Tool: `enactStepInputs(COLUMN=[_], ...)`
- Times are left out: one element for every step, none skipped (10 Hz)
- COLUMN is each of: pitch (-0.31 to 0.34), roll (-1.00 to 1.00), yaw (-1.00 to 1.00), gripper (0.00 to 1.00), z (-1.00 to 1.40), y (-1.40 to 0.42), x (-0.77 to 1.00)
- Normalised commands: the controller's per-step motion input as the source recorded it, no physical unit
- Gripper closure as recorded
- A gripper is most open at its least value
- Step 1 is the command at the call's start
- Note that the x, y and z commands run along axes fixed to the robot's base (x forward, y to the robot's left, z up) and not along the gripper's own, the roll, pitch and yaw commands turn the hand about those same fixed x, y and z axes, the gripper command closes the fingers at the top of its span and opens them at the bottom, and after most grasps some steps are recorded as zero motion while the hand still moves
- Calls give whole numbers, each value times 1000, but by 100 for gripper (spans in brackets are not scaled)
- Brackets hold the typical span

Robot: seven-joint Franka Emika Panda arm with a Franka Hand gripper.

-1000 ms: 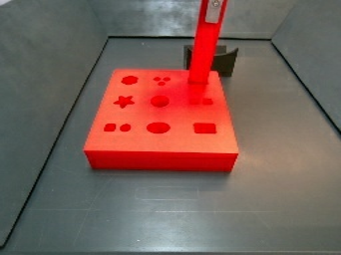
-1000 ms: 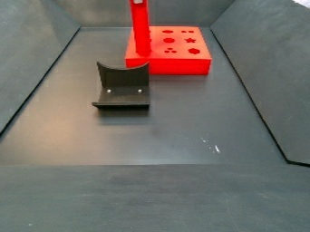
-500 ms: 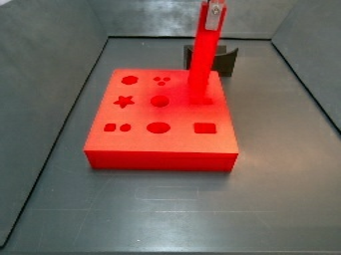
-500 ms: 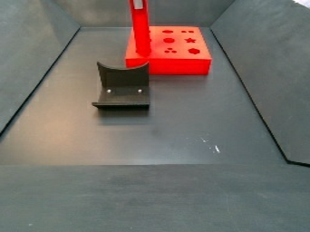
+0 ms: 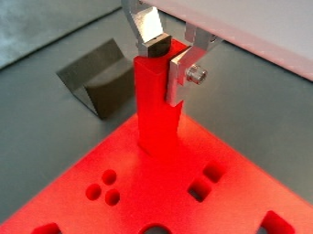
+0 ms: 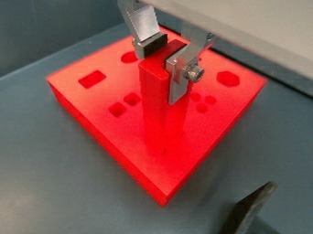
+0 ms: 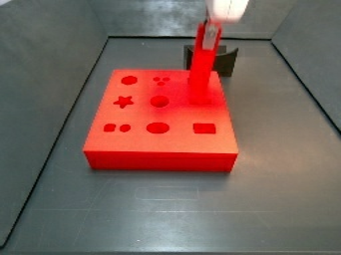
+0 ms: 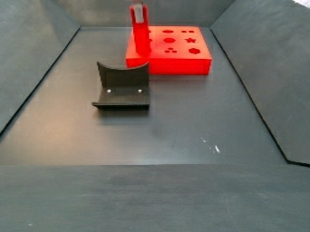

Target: Insert the arch object.

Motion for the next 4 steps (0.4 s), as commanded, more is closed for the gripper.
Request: enactStepInputs(pitch=[-67, -50, 0, 0], roll=[57, 57, 0, 0], yaw=[0, 0, 0, 0], gripper=[100, 100, 100, 100], z=[-634, -537, -117, 0], y=[0, 0, 0, 0], x=[0, 0, 0, 0])
